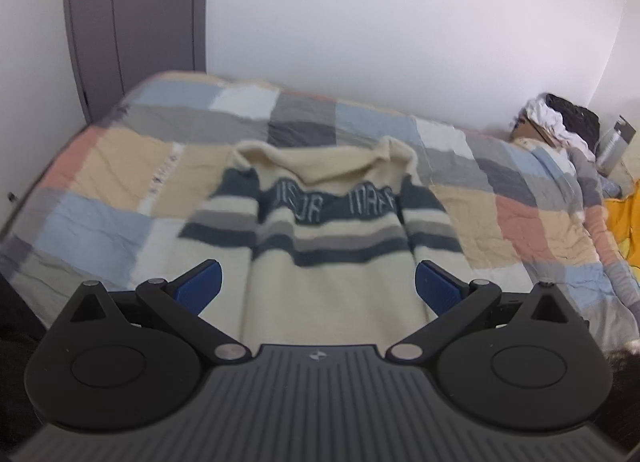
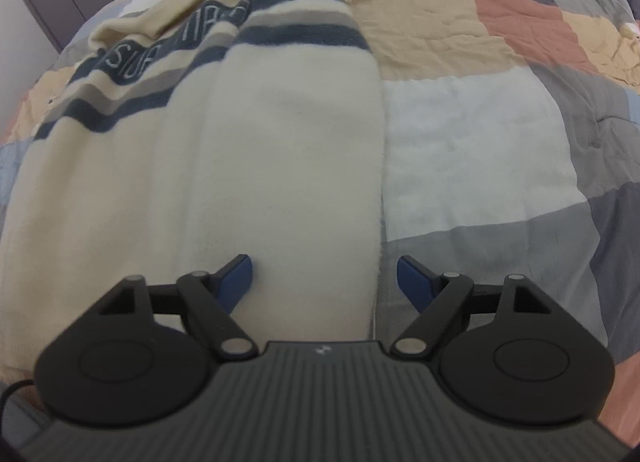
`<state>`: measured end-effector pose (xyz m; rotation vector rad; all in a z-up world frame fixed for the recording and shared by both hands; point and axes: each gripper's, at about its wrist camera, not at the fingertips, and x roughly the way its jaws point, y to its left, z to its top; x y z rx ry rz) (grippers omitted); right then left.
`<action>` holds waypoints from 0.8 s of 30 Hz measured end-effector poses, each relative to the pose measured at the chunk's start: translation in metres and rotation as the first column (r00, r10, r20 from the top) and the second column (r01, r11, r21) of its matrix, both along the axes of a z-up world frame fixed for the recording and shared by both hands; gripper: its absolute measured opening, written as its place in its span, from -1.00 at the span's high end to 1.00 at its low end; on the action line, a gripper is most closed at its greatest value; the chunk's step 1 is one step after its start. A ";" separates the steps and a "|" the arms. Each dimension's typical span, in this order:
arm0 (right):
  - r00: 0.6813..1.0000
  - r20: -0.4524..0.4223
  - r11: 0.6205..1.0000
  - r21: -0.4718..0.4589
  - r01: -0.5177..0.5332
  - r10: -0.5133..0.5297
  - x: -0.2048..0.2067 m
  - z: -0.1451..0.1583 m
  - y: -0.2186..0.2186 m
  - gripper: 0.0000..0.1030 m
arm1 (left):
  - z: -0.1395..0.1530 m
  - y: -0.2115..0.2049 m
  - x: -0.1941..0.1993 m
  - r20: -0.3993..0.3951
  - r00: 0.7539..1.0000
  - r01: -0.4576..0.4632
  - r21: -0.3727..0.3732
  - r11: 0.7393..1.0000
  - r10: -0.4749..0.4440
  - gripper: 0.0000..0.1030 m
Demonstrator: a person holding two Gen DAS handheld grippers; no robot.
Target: Fold large clothes
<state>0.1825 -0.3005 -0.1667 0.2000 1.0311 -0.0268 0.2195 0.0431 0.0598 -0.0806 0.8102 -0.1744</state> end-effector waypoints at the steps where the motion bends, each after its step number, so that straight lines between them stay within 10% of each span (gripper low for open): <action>1: 1.000 -0.001 1.000 0.002 -0.001 0.001 0.000 0.000 0.000 -0.57 | -0.004 -0.002 0.002 -0.010 1.000 0.007 -0.011 1.000 -0.007 -1.00; 24: 0.997 -0.018 0.994 0.086 -0.071 0.073 -0.006 -0.004 0.009 -0.58 | -0.009 -0.054 0.005 0.010 0.995 0.095 -0.141 0.985 -0.094 -1.00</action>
